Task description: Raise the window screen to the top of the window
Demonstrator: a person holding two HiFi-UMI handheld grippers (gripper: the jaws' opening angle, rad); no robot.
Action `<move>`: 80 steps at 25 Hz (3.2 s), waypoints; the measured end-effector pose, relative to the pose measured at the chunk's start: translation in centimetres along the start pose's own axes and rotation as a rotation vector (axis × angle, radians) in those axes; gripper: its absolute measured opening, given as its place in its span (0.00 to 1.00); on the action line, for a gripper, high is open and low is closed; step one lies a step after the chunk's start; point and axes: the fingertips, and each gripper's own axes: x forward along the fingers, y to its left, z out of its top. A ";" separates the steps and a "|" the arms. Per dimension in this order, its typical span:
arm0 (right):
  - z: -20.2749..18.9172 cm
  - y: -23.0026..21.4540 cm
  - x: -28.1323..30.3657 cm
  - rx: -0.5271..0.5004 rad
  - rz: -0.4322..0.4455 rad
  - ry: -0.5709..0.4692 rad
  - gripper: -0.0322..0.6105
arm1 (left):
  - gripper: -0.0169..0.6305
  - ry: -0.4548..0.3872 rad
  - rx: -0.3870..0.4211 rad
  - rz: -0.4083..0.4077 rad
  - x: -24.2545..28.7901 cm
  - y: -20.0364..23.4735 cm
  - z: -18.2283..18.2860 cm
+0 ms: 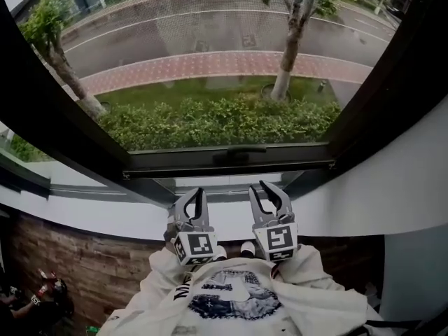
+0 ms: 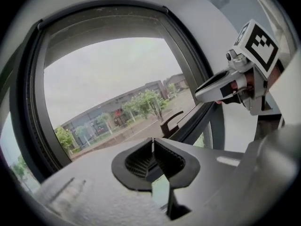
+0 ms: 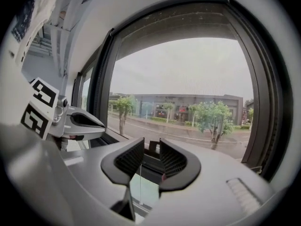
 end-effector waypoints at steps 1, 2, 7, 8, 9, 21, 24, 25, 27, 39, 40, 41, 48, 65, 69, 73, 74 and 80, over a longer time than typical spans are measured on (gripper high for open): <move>-0.7 -0.1 0.3 -0.017 0.010 0.026 0.21 | 0.09 0.026 0.015 -0.006 0.3 -0.1 -0.6; -1.4 -0.2 0.5 -0.038 0.020 0.052 0.23 | 0.11 0.051 0.026 -0.015 0.7 -0.2 -1.2; -4.6 -0.2 1.7 -0.165 0.082 0.177 0.33 | 0.24 0.162 0.129 -0.079 2.5 -1.1 -3.9; -5.5 -0.1 2.0 -0.191 0.102 0.210 0.35 | 0.26 0.194 0.174 -0.095 2.9 -1.4 -4.6; -6.4 0.0 2.3 -0.226 0.125 0.245 0.40 | 0.28 0.226 0.227 -0.107 3.4 -1.6 -5.4; -13.5 -0.6 5.4 -0.662 0.222 0.498 0.60 | 0.39 0.365 0.618 -0.115 7.2 -0.4 -9.7; -14.0 -0.9 6.0 -0.736 0.207 0.520 0.57 | 0.38 0.378 0.665 -0.126 7.7 -0.5 -10.1; -14.2 -0.9 6.1 -0.756 0.204 0.526 0.57 | 0.38 0.384 0.684 -0.131 7.8 -0.5 -10.3; -14.4 -1.1 6.6 -0.790 0.200 0.540 0.56 | 0.38 0.395 0.724 -0.131 8.1 -0.5 -10.7; -17.4 -2.8 7.8 -1.022 0.165 0.647 0.50 | 0.38 0.494 0.777 -0.125 8.5 -0.2 -12.7; -17.4 -2.8 7.9 -1.028 0.164 0.643 0.50 | 0.38 0.496 0.783 -0.107 8.6 0.1 -13.0; -17.4 -2.8 7.9 -1.031 0.164 0.640 0.49 | 0.38 0.499 0.787 -0.091 8.6 0.5 -13.2; -17.1 -3.1 8.0 -1.065 0.146 0.631 0.47 | 0.38 0.532 0.831 -0.090 9.0 1.3 -14.3; -14.9 -3.5 8.6 -1.060 0.026 0.560 0.27 | 0.22 0.486 0.826 0.041 9.5 2.5 -12.4; -15.4 -3.9 8.9 -1.082 0.016 0.578 0.27 | 0.22 0.509 0.837 0.020 9.4 2.6 -12.9; -15.2 -4.0 8.8 -1.067 0.005 0.580 0.26 | 0.23 0.513 0.851 0.001 9.3 2.4 -13.3; -15.1 -4.0 8.7 -1.064 0.001 0.577 0.26 | 0.23 0.513 0.851 0.000 9.3 2.5 -13.3; -16.0 -4.0 8.8 -1.097 0.015 0.586 0.30 | 0.23 0.493 0.825 0.012 9.3 2.6 -12.9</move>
